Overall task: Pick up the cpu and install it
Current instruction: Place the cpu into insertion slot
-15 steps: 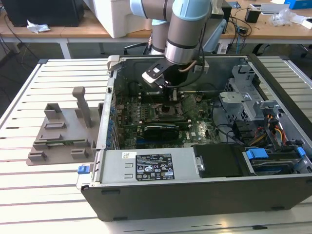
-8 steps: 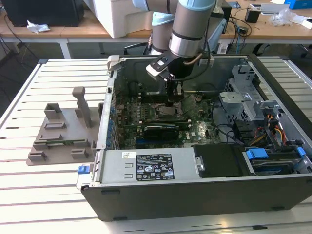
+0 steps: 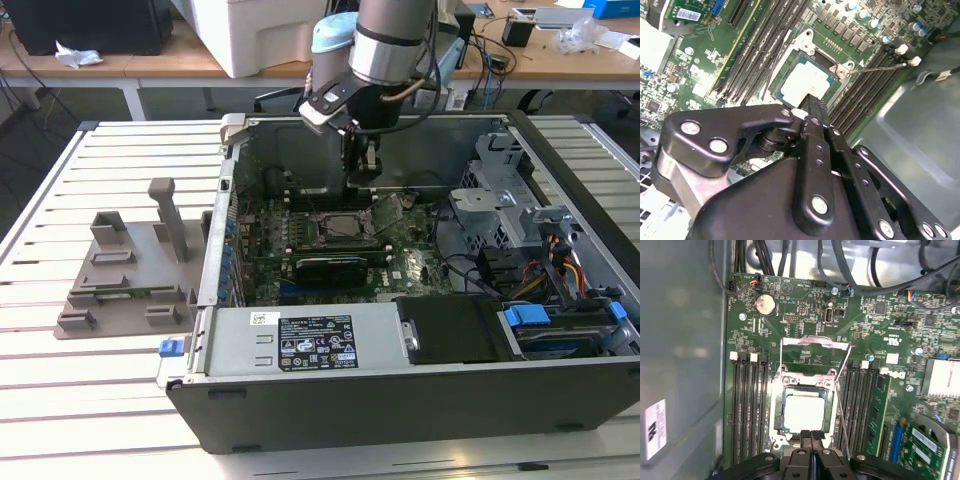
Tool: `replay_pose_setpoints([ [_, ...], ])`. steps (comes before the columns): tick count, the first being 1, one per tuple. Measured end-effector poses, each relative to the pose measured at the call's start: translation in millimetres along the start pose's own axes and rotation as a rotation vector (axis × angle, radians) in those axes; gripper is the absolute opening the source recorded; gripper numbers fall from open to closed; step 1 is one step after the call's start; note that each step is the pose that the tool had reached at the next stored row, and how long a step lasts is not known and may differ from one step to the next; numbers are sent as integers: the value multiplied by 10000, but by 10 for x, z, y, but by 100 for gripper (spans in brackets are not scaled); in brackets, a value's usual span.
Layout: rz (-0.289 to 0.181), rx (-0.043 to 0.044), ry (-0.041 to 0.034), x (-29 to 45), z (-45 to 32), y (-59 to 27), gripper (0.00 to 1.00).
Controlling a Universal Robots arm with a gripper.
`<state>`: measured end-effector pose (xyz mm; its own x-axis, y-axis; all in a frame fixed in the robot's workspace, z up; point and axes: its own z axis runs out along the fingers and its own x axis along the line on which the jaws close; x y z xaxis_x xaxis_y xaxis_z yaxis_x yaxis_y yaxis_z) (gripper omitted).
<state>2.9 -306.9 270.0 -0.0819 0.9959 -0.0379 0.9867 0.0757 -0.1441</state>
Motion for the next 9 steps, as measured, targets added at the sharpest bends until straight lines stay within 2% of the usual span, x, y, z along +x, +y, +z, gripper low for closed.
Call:
replay_pose_setpoints([
  [1,1,1,-1,-2,-50,-7,11],
  [3,0,0,-1,-3,-90,-13,11],
  [7,1,1,-7,-12,-302,-44,11],
  [9,2,1,-7,-13,-340,-50,11],
])
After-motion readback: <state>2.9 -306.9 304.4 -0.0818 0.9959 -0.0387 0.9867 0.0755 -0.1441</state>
